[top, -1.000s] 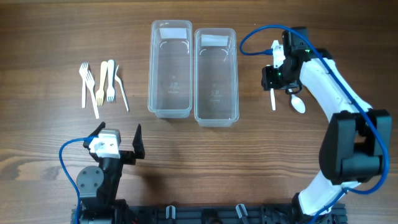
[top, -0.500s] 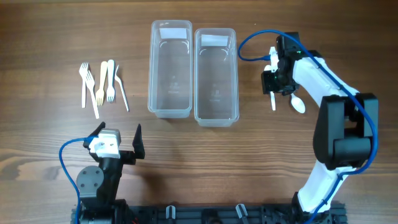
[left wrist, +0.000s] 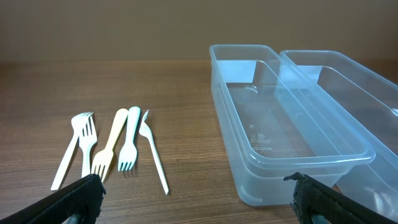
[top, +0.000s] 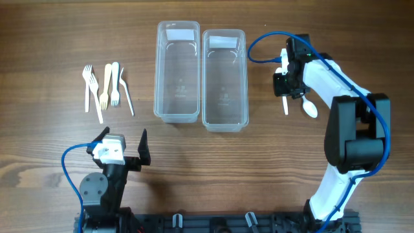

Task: Pack container
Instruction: 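Reach the right gripper to the leftmost white spoon and grasp it, then carry the white spoon into the right container and release it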

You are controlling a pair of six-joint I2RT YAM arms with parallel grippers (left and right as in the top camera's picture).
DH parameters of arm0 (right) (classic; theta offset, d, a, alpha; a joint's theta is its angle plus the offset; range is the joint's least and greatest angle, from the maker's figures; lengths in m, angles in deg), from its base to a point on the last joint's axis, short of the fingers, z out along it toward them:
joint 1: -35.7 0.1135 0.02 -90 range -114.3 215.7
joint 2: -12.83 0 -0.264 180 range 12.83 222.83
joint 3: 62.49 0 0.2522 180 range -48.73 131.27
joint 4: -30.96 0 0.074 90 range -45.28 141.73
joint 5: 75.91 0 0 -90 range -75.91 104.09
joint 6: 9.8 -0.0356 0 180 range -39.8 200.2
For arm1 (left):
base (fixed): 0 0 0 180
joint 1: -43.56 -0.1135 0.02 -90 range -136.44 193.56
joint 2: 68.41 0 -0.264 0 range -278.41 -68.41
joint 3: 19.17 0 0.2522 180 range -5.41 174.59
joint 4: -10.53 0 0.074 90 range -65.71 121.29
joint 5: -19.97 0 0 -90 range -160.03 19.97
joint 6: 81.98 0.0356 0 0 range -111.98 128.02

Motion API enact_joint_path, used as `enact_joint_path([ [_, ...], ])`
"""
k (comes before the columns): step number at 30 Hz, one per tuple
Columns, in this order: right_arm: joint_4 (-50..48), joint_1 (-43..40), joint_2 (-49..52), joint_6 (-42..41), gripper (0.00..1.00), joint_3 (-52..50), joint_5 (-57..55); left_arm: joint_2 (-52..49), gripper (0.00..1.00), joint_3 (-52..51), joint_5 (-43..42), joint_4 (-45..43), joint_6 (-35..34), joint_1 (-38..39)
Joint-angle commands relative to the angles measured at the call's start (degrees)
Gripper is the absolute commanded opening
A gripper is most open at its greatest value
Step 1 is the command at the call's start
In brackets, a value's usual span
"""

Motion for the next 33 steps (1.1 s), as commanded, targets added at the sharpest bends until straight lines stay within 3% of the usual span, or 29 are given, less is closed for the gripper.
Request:
enact_joint_path([
  [1,0.72,0.17,2.34,-0.94,0.04,-0.2,0.44,0.46,1.0,-0.35,-0.68,-0.22,1.27,0.15],
  [5,2.08,0.2,-0.85,-2.05,0.04,0.37,0.46,0.46,1.0,-0.35,-0.68,-0.22,1.27,0.15],
  [11,3.45,0.46,-13.35,-3.37,0.04,0.37,0.7,0.46,1.0,-0.35,-0.68,-0.22,1.27,0.15],
  [18,6.34,7.67,-27.96,-7.91,0.04,0.37,4.28,0.46,1.0,-0.35,-0.68,-0.22,1.27,0.15],
  [26,0.63,20.24,-25.79,-18.27,0.04,-0.28,4.96,0.46,1.0,-0.35,-0.68,-0.22,1.27,0.15],
  [33,-1.68,21.99,-23.52,-23.19,0.04,-0.28,5.01,0.46,1.0,-0.35,-0.68,-0.22,1.27,0.15],
])
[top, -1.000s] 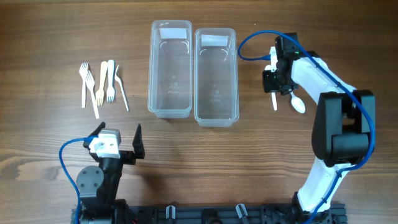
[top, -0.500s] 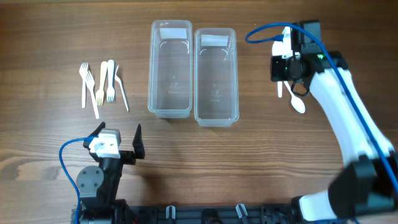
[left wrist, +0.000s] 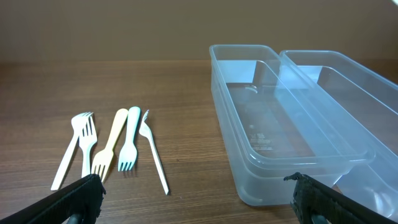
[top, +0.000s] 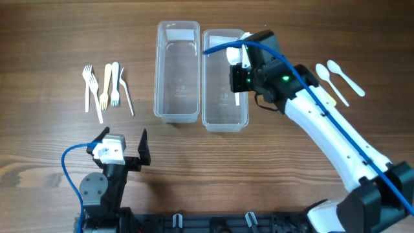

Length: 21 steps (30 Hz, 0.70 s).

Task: Pack container
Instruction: 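Carry the white spoon into the right container and release it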

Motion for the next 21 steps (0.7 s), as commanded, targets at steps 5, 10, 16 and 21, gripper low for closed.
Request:
enact_joint_path([
  [5,-0.59,0.15,2.23,-3.52,0.04,-0.17,2.6,0.46,1.0,-0.35,-0.68,-0.22,1.27,0.15],
  [10,-0.87,0.15,4.52,-3.5,0.04,-0.17,3.13,0.46,1.0,-0.35,-0.68,-0.22,1.27,0.15],
  [16,-1.18,0.15,5.2,-3.08,0.69,-0.15,3.52,0.46,1.0,-0.35,-0.68,-0.22,1.27,0.15],
  [21,-1.84,0.15,5.14,-0.04,0.81,0.26,6.19,0.46,1.0,-0.35,-0.66,-0.22,1.27,0.15],
])
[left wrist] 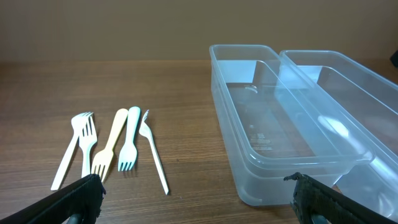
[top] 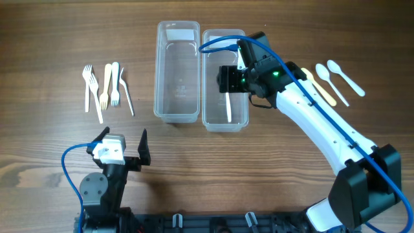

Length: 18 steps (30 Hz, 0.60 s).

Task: Pack container
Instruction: 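Carry the white spoon into the right container and release it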

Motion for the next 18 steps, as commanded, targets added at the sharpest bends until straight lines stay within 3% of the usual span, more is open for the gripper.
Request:
enact_joint_path([
  [1,-0.72,0.15,0.31,2.49,0.81,0.57,3.3,0.46,1.0,-0.35,-0.68,-0.24,1.27,0.15],
  [11,1.05,-1.99,-4.68,2.54,0.82,3.72,-3.87,0.46,1.0,-0.35,-0.68,-0.24,1.27,0.15],
  [18,9.55,-8.09,-7.1,5.9,0.87,3.72,-14.53,0.46,1.0,-0.35,-0.68,-0.24,1.27,0.15],
])
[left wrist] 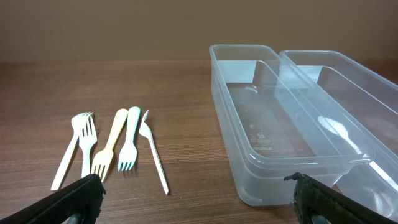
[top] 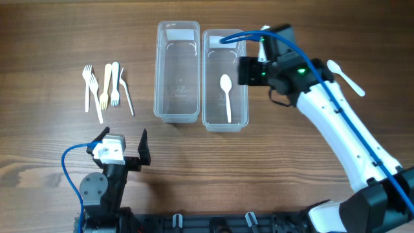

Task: Pack container
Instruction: 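Carry the white spoon into the right container and release it, then lift the right gripper back over the spoon group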

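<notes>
Two clear plastic containers stand side by side at the back, the left one empty and the right one holding a white spoon. That spoon shows through the walls in the left wrist view. My right gripper hovers over the right container's right rim, open and apart from the spoon. Several plastic forks lie in a row at the left, also. My left gripper rests near the front edge, open and empty.
One white spoon lies on the wood at the far right; my right arm covers the spot beside it. The left container and right container fill the right half of the left wrist view.
My right gripper has moved right, from over the middle of the right container to its right rim. The white spoon lies uncovered in that container. The left arm is unchanged.
My right gripper was down on the spoons at the far right. Then it was at the right container's far end with a white spoon. Then it hung over that container's middle with the spoon below it, and now the spoon lies inside, free of the gripper.
</notes>
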You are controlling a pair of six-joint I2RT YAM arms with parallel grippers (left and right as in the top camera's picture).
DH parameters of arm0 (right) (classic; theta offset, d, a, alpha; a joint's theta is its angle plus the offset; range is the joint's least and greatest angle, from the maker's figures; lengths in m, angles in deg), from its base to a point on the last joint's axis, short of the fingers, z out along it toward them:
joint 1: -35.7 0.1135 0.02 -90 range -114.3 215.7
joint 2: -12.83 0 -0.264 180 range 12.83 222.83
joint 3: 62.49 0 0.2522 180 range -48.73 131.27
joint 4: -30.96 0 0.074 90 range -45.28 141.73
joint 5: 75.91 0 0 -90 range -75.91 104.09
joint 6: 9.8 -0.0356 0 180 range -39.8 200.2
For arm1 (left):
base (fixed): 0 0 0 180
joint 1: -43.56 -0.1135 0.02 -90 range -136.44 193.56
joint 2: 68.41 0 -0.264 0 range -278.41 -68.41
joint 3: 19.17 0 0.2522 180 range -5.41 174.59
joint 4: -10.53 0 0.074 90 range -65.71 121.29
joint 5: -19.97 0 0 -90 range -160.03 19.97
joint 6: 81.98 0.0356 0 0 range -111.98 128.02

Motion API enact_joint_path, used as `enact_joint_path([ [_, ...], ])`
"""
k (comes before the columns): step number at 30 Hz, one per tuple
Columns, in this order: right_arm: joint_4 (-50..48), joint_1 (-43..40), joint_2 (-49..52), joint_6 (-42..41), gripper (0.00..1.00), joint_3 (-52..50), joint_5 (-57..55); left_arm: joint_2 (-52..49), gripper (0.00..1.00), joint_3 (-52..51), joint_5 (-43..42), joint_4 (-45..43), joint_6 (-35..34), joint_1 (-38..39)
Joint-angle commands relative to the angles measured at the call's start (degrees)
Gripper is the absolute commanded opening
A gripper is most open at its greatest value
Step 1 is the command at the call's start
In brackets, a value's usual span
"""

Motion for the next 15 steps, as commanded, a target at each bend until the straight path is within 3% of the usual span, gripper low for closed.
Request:
enact_joint_path([
  [1,3.5,-3.3,-1.27,2.21,0.87,1.46,-7.93,0.46,1.0,-0.35,-0.68,-0.22,1.27,0.15],
  [9,7.39,-9.94,-1.25,2.23,0.89,1.44,-9.11,0.46,1.0,-0.35,-0.68,-0.22,1.27,0.15],
  [15,9.94,-12.59,-1.25,5.44,0.99,1.44,-9.35,0.46,1.0,-0.35,-0.68,-0.22,1.27,0.15],
])
